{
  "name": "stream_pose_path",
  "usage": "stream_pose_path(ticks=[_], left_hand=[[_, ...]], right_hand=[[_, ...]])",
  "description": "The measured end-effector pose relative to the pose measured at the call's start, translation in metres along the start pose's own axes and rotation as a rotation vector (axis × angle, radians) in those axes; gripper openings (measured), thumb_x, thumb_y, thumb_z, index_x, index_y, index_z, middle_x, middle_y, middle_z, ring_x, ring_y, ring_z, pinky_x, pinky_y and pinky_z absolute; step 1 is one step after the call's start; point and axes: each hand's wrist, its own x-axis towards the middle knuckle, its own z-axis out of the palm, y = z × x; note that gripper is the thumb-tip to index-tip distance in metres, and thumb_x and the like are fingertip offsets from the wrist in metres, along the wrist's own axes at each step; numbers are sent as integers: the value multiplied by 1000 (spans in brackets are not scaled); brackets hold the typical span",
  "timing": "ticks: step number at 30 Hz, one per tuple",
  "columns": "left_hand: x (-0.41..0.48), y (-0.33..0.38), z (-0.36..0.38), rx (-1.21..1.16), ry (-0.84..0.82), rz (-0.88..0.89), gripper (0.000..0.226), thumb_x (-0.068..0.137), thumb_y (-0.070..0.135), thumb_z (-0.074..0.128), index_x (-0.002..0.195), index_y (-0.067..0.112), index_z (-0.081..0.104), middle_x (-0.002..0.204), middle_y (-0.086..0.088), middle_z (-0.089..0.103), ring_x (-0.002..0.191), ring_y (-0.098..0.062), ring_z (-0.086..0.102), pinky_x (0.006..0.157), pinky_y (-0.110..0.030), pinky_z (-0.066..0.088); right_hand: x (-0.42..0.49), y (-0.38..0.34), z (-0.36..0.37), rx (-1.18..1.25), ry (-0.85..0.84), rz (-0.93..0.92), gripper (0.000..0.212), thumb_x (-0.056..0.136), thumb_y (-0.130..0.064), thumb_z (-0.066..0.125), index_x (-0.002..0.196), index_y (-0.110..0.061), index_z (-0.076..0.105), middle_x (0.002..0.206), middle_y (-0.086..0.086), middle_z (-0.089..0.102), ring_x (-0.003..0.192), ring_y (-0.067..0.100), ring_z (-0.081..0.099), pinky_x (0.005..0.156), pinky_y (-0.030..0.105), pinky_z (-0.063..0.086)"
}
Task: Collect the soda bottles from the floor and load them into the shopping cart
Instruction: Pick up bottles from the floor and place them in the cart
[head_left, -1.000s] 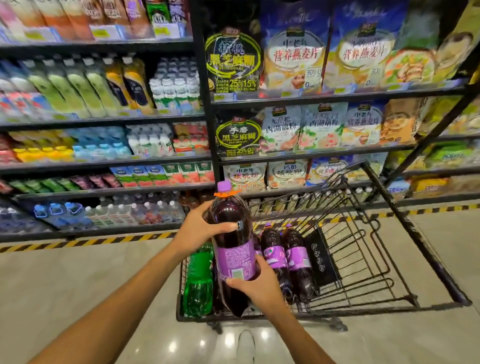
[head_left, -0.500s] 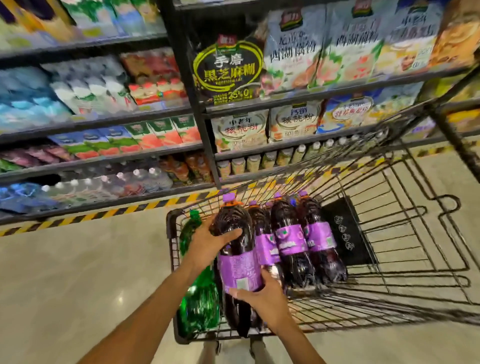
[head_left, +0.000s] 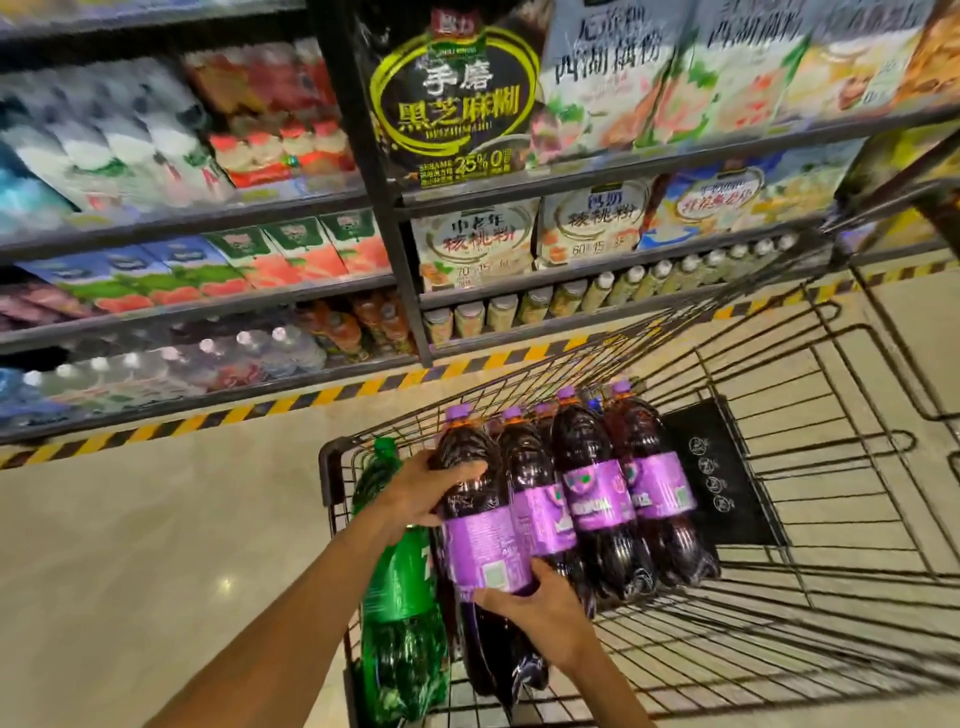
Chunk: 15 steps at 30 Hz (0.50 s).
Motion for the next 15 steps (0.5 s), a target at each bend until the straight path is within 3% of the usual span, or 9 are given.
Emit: stream_pose_path(ticks=[3,5,9,12,15], left_hand=[[2,0,-3,5,-10,-16,47,80,48,82,117,27,61,106,2,74,97,-13,72,73,-30,63],[4,0,-3,13,-4,-16,38,81,47,81,107,29,61,101,4,74,93,-12,72,75,-30,63],[9,0,-1,13,9,-1,43,78,52,82,109,28,64,106,3,74,97,-14,72,78,-34,63],[10,0,4,7,25,20,46,80,49,82,115,24,68,106,3,76,91,-10,72,61,-23,57],[14,1,9,37,28,41,36,81,49,82,107,29,70,105,4,77,90,-10,71,62,-23,55]], right_hand=[[6,-4,-4,-51,7,14,68,63,-61,92,120,-31,68,108,-17,78,100,1,73,100,29,54],[10,-6,-6,-56,-8,24,59,71,-49,94,120,-30,67,109,-14,78,99,1,73,96,26,56],[15,-4,-12,-20,-46,37,46,79,-29,91,118,-28,66,107,-12,79,95,-1,73,79,10,53],[16,-3,-16,4,-63,47,49,79,-32,90,121,-30,65,110,-13,77,96,-5,72,76,5,50],[17,5,-20,10,-63,48,55,79,-34,90,127,-27,65,107,-13,79,99,-5,72,78,5,50]])
